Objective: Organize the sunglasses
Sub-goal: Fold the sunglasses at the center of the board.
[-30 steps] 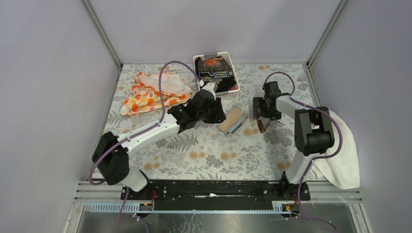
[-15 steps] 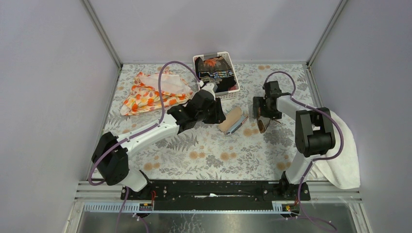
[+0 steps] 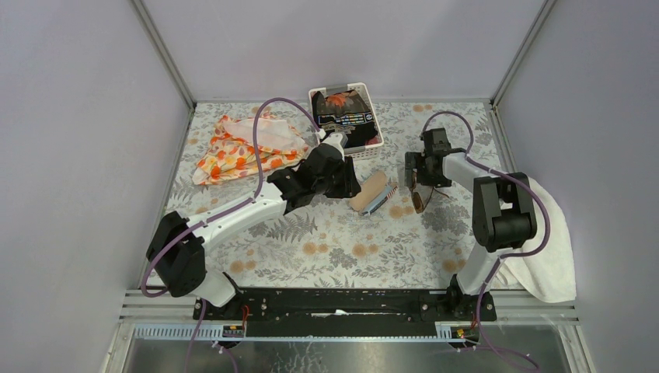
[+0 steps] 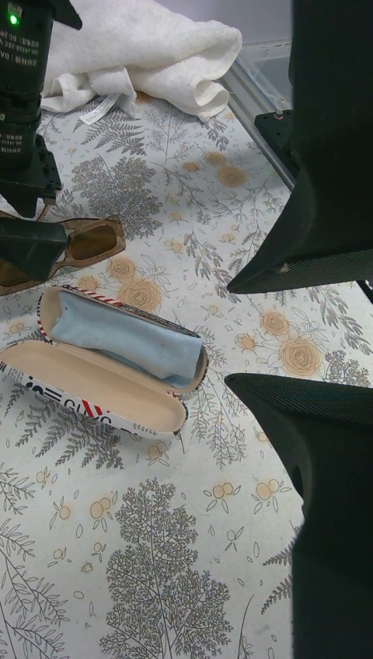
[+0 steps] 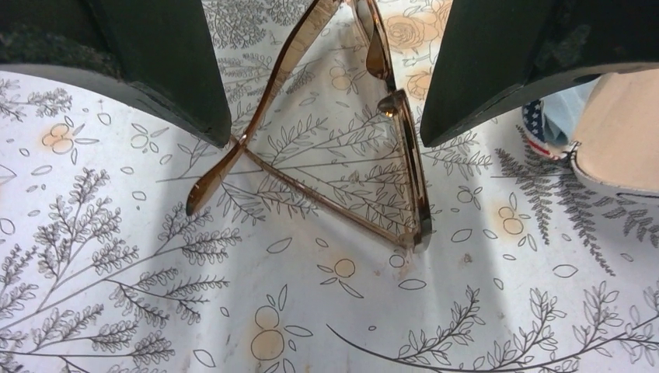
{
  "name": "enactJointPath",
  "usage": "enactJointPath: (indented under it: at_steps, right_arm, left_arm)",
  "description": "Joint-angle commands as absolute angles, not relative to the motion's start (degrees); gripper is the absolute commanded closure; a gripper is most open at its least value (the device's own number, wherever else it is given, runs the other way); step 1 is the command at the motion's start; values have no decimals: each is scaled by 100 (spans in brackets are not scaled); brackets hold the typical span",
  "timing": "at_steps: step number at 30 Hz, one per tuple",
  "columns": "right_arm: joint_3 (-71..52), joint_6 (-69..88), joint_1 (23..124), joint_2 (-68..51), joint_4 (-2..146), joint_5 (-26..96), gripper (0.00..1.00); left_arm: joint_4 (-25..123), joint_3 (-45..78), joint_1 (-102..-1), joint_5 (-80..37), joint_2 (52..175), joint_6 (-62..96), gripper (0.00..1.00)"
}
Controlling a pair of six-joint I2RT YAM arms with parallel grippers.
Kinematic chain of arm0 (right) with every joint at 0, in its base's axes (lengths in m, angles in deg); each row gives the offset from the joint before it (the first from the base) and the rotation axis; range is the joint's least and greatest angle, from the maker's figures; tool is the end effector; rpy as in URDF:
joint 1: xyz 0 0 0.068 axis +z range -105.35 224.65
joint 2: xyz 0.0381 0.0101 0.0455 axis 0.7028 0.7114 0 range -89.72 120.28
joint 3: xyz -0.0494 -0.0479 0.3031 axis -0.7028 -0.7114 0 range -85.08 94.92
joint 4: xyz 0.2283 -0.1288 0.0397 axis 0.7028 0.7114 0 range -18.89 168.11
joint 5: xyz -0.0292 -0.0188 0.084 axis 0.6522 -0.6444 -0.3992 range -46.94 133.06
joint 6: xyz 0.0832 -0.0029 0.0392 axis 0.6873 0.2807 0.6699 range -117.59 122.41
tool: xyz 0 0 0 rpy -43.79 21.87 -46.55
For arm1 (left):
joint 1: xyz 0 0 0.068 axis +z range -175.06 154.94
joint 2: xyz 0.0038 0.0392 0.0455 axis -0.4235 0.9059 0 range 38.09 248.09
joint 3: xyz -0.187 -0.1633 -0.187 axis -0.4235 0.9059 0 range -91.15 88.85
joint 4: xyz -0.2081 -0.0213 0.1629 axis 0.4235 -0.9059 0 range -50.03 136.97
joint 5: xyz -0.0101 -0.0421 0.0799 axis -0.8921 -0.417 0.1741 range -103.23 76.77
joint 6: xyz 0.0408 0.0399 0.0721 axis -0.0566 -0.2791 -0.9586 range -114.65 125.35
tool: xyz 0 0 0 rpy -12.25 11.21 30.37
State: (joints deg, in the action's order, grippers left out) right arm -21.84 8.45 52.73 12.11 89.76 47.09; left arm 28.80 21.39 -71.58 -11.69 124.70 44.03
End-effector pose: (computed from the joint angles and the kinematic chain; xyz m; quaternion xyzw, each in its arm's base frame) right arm 0.3956 0.0504 0.1703 -0.0072 0.9588 0.0011 0.2839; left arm 0.2641 -0.2752 0.2962 0.0554 0.8944 -0.2915 0.3347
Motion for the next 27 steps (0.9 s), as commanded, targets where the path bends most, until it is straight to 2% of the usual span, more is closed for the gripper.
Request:
enactJointPath:
  at_steps: [1,10,13,19,27]
  right_arm:
    - [-2172,663,5248,1495,8755,4800,0]
    - [-2216,699,5248,1748,8742,4649,2]
    - [-2230,730,5248,1737,8778,4631,11]
    - [-2169,754,5247,1673,8970,4692,39]
    - [-2083,909,5248,1445,9314,4698,60]
  left_arm:
    - [2903,2194,-7207,-1113,12304,4394,52]
    - [2891,2216,-7203,-1121,12272,4388,52]
    - [2892,2214,-7208,-1121,12272,4385,52]
    - [2889,2219,-7208,-1130,12256,4385,52]
    - [2908,2243,-7208,-1136,12279,4416,52]
